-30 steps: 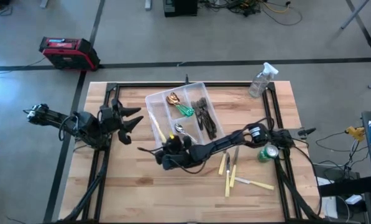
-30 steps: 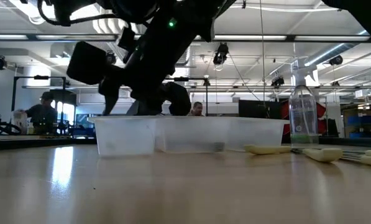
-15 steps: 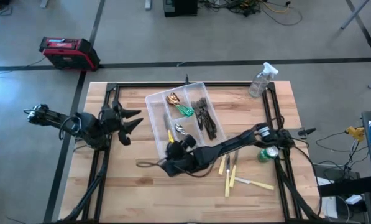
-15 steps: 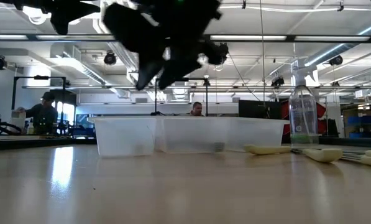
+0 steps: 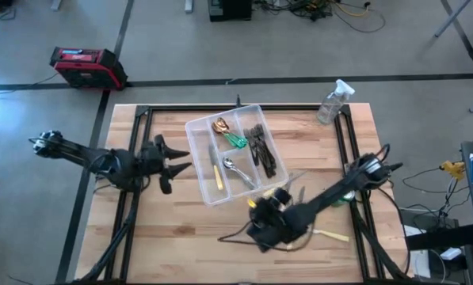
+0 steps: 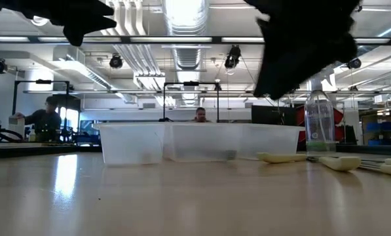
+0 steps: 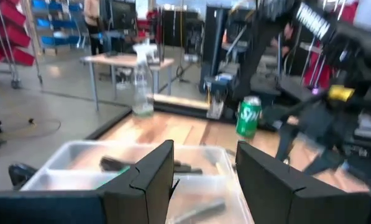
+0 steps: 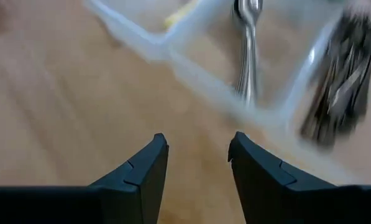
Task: Sort silverware
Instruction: Put the yellow knife into the transparent silverware tray
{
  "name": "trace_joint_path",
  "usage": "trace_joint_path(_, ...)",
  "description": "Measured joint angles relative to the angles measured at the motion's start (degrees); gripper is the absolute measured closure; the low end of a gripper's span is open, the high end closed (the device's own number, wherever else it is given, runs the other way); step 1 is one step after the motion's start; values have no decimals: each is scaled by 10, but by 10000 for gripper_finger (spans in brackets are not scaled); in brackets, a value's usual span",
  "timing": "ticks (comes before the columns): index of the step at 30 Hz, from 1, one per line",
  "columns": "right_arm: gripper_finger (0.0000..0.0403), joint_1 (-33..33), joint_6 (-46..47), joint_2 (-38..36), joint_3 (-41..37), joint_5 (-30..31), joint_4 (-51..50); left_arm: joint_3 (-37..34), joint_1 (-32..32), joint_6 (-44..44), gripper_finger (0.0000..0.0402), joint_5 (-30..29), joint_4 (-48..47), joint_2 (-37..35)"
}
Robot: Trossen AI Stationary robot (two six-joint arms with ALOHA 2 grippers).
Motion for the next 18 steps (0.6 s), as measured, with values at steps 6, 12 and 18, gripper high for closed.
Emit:
trace_joint_path(6, 242, 31, 239, -12, -80, -9, -23, 0, 0, -15, 244, 0, 23, 69)
trace_joint_path(12, 221, 5, 305, -12, -128, -1, -21, 0, 0, -17, 244, 0, 61, 117)
trace_joint_path(18, 224, -68, 220, -12, -146, -27, -12, 0, 0, -35, 244, 0, 59, 132)
